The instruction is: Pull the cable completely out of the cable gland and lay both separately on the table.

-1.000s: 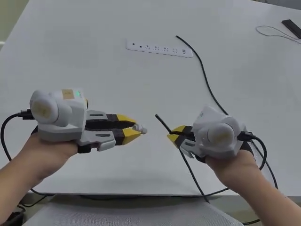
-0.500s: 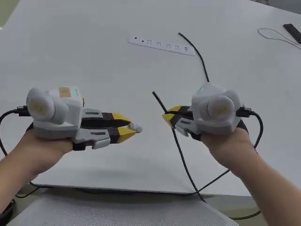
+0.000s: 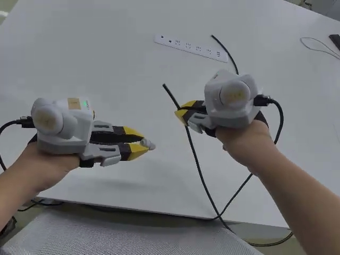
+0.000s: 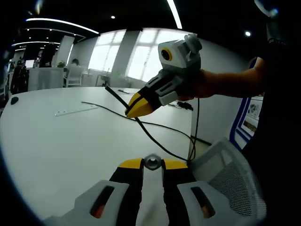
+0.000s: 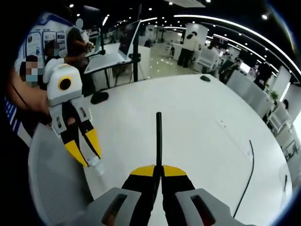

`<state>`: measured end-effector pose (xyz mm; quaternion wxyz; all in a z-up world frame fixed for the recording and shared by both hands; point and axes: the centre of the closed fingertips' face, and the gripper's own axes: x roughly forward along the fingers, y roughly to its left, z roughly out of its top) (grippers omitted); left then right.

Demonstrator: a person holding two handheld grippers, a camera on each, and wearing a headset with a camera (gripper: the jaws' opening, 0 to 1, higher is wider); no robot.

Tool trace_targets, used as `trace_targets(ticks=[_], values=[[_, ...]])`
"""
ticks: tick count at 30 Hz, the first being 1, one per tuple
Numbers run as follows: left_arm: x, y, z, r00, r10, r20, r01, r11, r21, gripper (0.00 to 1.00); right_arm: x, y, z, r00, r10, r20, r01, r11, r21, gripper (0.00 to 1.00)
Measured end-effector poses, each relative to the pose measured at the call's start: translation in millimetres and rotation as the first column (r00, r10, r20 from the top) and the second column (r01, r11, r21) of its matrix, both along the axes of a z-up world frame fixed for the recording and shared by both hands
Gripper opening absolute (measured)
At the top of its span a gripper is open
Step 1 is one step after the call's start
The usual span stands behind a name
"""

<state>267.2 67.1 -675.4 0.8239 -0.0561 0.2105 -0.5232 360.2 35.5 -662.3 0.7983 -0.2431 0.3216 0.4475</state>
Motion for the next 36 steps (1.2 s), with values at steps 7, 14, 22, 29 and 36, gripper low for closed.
trace_targets(ticks=[7,14,22,29,36], values=[[-4.1,9.3,-13.2,1.000,0.015,-0.010,-0.015,1.000,-0.002,0.15,18.8,26.3,-11.0,0.998,0.059,0.003,-0.058,0.997,-0.042,0.00],[-4.2,19.4,-24.9,0.999,0.029,-0.020,-0.029,1.000,-0.007,0.15,29.0,63.5,-21.4,0.993,0.117,0.008,-0.116,0.992,-0.048,0.00],[0.3,35.9,-45.5,0.997,0.067,-0.031,-0.067,0.998,0.002,0.15,34.7,112.4,-35.5,0.977,0.214,0.010,-0.213,0.975,-0.067,0.00],[5.3,47.4,-70.0,0.993,0.108,-0.041,-0.107,0.994,0.025,0.15,33.6,140.1,-66.0,0.959,0.281,-0.030,-0.282,0.956,-0.077,0.00],[7.9,53.0,-99.1,0.987,0.140,-0.082,-0.137,0.990,0.045,0.15,13.4,161.3,-105.0,0.917,0.390,-0.084,-0.397,0.913,-0.094,0.00]])
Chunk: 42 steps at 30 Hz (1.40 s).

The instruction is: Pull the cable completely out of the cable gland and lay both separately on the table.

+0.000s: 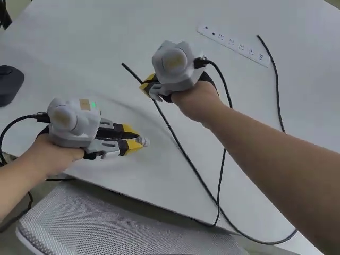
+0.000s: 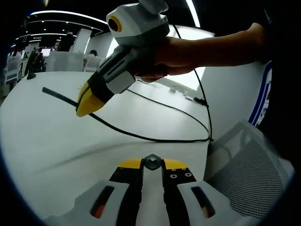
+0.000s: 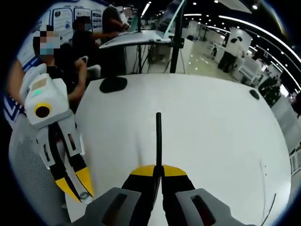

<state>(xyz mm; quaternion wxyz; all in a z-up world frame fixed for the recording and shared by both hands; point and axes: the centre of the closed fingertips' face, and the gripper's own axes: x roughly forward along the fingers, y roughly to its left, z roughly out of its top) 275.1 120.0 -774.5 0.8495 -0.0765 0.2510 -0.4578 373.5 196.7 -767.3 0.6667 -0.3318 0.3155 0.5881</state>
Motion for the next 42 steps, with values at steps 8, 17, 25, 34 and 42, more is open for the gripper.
trace_targets(ticks=[8,17,25,34,42], values=[[-3.0,4.3,-19.8,1.000,0.004,-0.022,-0.003,0.999,0.053,0.15,-18.0,18.9,-29.0,0.998,0.056,-0.035,-0.058,0.997,-0.059,0.00],[-4.4,10.0,-27.9,0.999,0.013,-0.032,-0.010,0.998,0.069,0.15,-30.5,27.7,-42.2,0.993,0.118,-0.028,-0.120,0.989,-0.087,0.00],[-6.5,13.7,-31.2,0.999,0.015,-0.030,-0.012,0.996,0.093,0.15,-35.0,29.0,-48.6,0.991,0.133,-0.032,-0.135,0.986,-0.094,0.00],[-3.8,14.4,-32.0,1.000,0.011,-0.013,-0.009,0.992,0.124,0.16,-34.1,29.7,-50.1,0.992,0.118,-0.043,-0.121,0.989,-0.081,0.00],[-2.5,14.8,-34.9,1.000,-0.006,0.004,0.005,0.988,0.156,0.16,-33.2,30.1,-50.0,0.992,0.119,-0.042,-0.122,0.990,-0.072,0.00]])
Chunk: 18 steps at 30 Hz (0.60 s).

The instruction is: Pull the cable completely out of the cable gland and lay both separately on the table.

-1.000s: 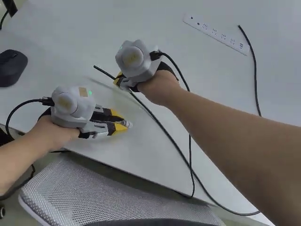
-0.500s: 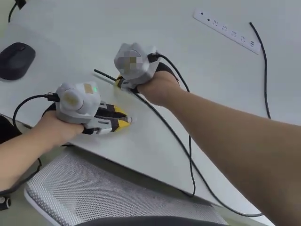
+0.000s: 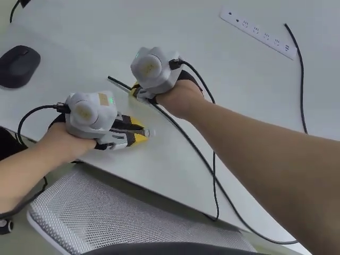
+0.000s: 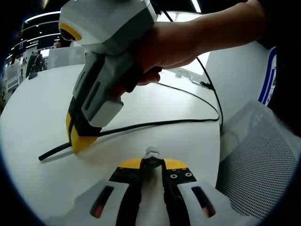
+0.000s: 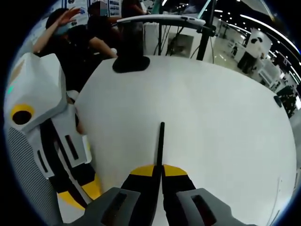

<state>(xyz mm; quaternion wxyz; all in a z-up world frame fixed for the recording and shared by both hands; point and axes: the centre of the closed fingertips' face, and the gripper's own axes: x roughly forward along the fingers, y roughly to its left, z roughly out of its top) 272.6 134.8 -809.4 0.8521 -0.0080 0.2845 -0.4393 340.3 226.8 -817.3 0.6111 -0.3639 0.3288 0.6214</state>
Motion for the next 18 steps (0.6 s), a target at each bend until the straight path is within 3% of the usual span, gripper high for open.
trace_targets(ticks=[7,13,18], values=[[0.6,1.1,-1.7,1.000,-0.001,0.005,0.001,1.000,0.018,0.16,0.2,1.2,0.1,1.000,0.002,-0.002,-0.002,1.000,0.007,0.02],[0.8,2.7,-3.0,1.000,0.015,-0.001,-0.015,1.000,0.016,0.17,0.2,4.8,1.7,0.999,0.021,0.035,-0.021,1.000,0.000,0.10],[2.1,3.7,-2.8,1.000,0.024,0.000,-0.024,1.000,0.016,0.20,0.8,5.6,12.1,0.999,0.011,0.048,-0.013,1.000,0.026,0.16]])
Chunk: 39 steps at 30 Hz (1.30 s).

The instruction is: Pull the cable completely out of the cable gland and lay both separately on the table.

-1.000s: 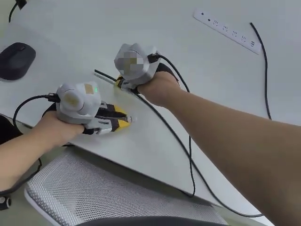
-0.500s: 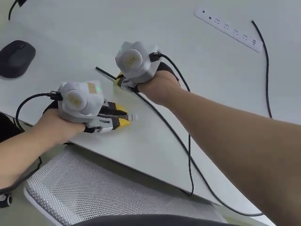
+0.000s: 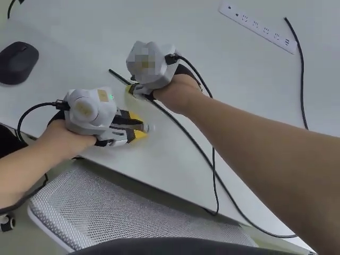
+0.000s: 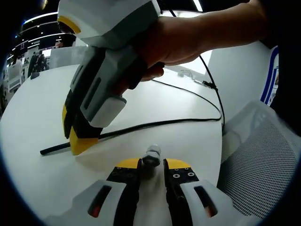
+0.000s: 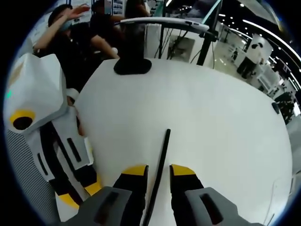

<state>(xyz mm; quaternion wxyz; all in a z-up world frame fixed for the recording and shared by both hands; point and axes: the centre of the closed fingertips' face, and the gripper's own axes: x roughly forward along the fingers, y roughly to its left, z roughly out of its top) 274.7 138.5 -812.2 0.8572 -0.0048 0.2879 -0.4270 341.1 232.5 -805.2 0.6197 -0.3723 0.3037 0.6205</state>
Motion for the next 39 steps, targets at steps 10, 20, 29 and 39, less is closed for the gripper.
trace_targets(ticks=[10,20,29,39], values=[[0.0,6.4,12.1,0.999,0.031,0.009,-0.031,1.000,0.000,0.30,3.0,-18.6,50.3,0.997,-0.072,-0.015,0.073,0.989,0.127,0.30],[-13.3,6.7,26.6,0.999,0.046,-0.001,-0.046,0.999,-0.013,0.39,-3.4,-63.6,93.3,0.983,-0.175,-0.053,0.182,0.958,0.221,0.44],[-26.4,17.1,46.8,0.997,0.079,-0.017,-0.079,0.996,-0.030,0.46,-21.6,-113.6,127.1,0.955,-0.286,-0.076,0.295,0.908,0.298,0.51],[-30.9,27.9,83.0,0.993,0.121,0.007,-0.121,0.991,-0.058,0.55,-43.7,-175.8,144.9,0.913,-0.384,-0.139,0.407,0.833,0.373,0.61]])
